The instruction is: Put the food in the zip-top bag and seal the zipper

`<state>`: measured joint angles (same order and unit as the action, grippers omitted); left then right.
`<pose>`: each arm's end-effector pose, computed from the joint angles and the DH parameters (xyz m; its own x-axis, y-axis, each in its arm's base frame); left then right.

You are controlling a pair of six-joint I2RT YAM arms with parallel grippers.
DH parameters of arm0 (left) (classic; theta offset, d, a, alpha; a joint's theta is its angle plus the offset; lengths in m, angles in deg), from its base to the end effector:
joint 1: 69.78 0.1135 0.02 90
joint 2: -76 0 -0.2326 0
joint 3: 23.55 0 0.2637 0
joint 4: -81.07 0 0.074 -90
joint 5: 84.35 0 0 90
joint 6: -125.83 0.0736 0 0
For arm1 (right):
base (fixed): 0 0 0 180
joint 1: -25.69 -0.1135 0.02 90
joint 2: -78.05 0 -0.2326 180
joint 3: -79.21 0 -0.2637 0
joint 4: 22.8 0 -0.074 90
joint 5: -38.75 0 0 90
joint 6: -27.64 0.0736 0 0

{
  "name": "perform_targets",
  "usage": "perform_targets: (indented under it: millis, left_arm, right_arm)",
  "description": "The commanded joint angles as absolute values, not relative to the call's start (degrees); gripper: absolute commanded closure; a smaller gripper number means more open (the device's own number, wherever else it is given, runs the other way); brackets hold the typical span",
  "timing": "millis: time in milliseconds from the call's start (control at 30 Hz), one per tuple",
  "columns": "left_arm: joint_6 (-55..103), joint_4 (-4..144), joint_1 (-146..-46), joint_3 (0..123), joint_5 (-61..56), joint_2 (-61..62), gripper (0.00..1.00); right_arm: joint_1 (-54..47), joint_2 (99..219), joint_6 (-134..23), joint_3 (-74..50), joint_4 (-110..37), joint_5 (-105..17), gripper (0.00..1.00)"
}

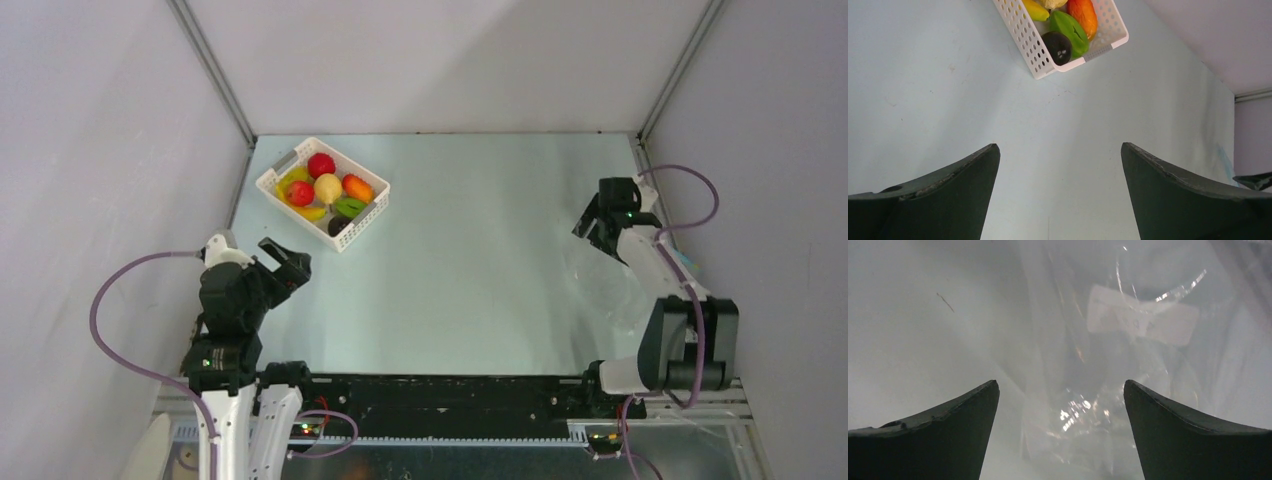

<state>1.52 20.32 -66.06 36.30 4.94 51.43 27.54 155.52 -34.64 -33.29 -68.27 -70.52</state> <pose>0.1567 0.0093 0.2991 -0.3242 -0.5859 -0.7427 -0.2863 0.8091 -0.5133 0.3097 -0.0343 0.1767 -0.6274 0.4596 -0.6286 0.5755 0.8175 0.0233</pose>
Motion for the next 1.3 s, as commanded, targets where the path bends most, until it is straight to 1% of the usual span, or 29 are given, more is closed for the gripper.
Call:
perform_targets:
  millis: [0,133,200,233,267,300,333,367,400,433,467,600,700,800,867,967,1000,1133,1267]
  left_arm:
    - [1.1,22.0,-65.6,36.5,3.7,50.7,0.02]
    - [1.5,21.1,-65.6,37.0,5.4,51.1,0.02]
    - [1.5,21.5,-65.6,36.8,5.5,51.5,0.02]
    - [1.4,21.5,-65.6,36.6,5.5,51.6,0.02]
    - [1.4,21.7,-65.6,36.5,5.4,51.5,0.02]
    - [1.4,21.7,-65.6,36.6,5.4,51.4,0.02]
    - [1.4,21.4,-65.6,36.8,5.4,51.1,0.02]
    - [1.3,21.2,-65.6,37.2,5.3,50.8,0.02]
    - [1.4,20.7,-65.6,37.4,5.1,50.6,0.02]
    - [1.3,20.5,-65.6,37.6,5.1,50.5,0.02]
    - [1.2,20.3,-65.6,37.7,4.8,50.6,0.02]
    - [1.0,21.1,-65.6,36.7,2.5,51.6,0.02]
    - [0.5,22.2,-65.6,36.1,-0.2,51.9,0.02]
    - [-0.3,23.7,-65.6,35.6,-3.5,51.3,0.02]
    - [-1.7,27.7,-65.6,34.2,-9.7,50.0,0.02]
    - [-4.0,33.4,-65.6,31.2,-17.1,48.1,0.02]
    - [-5.0,35.0,-65.6,30.1,-19.2,46.7,0.02]
    - [-6.8,37.9,-65.9,28.0,-22.3,43.4,0.02]
    - [-11.1,41.2,-66.6,25.3,-23.3,41.0,0.02]
  right_arm:
    - [24.6,163.0,-35.3,-28.6,-66.7,-80.9,0.00]
    - [24.0,167.4,-34.1,-28.3,-69.0,-82.6,0.00]
    - [23.5,169.2,-34.6,-28.9,-69.0,-82.3,0.05]
    - [23.3,169.9,-35.1,-29.5,-68.3,-82.1,0.13]
    - [22.9,170.1,-35.8,-29.8,-67.8,-81.7,0.18]
    - [22.6,170.1,-36.2,-30.3,-66.9,-80.9,0.34]
    - [22.1,169.7,-36.8,-30.6,-66.5,-80.6,0.44]
    - [21.9,168.3,-37.0,-31.1,-65.9,-80.6,0.66]
    - [20.9,167.3,-37.6,-31.4,-65.5,-80.9,0.77]
    - [19.6,164.9,-38.1,-31.7,-64.7,-82.0,0.95]
    - [18.8,163.6,-40.3,-31.8,-64.2,-82.3,1.00]
    - [13.3,152.6,-46.8,-32.8,-60.4,-79.6,1.00]
    - [10.6,146.3,-49.2,-34.6,-58.2,-71.5,1.00]
    - [6.2,137.8,-56.2,-38.7,-52.8,-63.9,1.00]
    - [1.1,133.7,-60.6,-40.8,-50.3,-57.2,1.00]
    - [-3.7,128.4,-66.9,-43.4,-47.3,-48.5,1.00]
    - [-6.2,127.6,-68.6,-45.1,-45.8,-43.9,1.00]
    - [-13.6,124.2,-75.9,-47.9,-43.1,-33.7,1.00]
    - [-22.5,124.4,-80.4,-48.2,-42.6,-32.2,1.00]
